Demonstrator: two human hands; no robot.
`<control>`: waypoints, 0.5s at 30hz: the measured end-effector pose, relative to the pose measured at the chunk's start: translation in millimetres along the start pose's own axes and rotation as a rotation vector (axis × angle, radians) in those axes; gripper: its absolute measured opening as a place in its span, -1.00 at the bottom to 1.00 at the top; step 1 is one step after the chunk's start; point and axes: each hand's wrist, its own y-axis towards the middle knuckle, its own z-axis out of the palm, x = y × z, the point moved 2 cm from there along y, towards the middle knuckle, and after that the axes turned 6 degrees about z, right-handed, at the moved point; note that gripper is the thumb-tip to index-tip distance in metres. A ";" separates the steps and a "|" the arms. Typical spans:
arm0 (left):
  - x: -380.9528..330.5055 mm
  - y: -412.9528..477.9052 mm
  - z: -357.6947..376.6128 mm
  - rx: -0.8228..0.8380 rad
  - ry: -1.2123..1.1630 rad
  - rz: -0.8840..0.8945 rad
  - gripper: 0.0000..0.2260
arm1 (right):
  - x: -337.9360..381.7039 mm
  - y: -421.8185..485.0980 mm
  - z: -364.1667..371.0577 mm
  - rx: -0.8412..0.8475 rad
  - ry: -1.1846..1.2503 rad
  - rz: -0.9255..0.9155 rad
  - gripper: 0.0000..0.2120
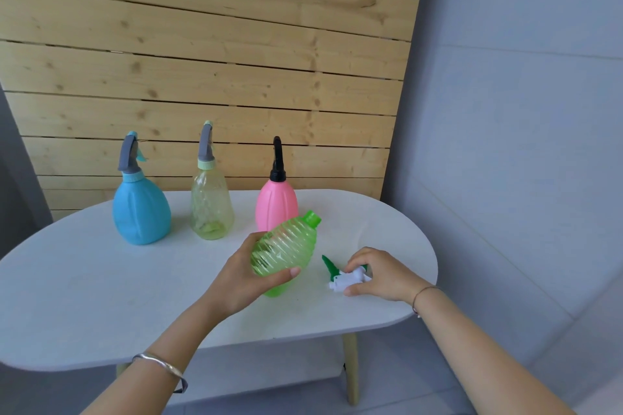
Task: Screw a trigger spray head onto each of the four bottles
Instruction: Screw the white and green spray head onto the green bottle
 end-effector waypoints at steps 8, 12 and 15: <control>2.3 4.3 -20.4 -0.011 0.004 -0.022 -0.40 | 53.3 -7.8 -55.6 -0.351 0.773 -0.061 -0.73; 4.3 6.5 -35.6 -0.035 0.010 -0.036 -0.34 | 78.5 -2.0 -85.3 -0.289 1.264 -0.155 -0.60; 9.5 5.3 -39.7 -0.044 0.018 -0.068 -0.33 | 83.3 3.6 -92.1 -0.302 1.465 -0.159 -0.47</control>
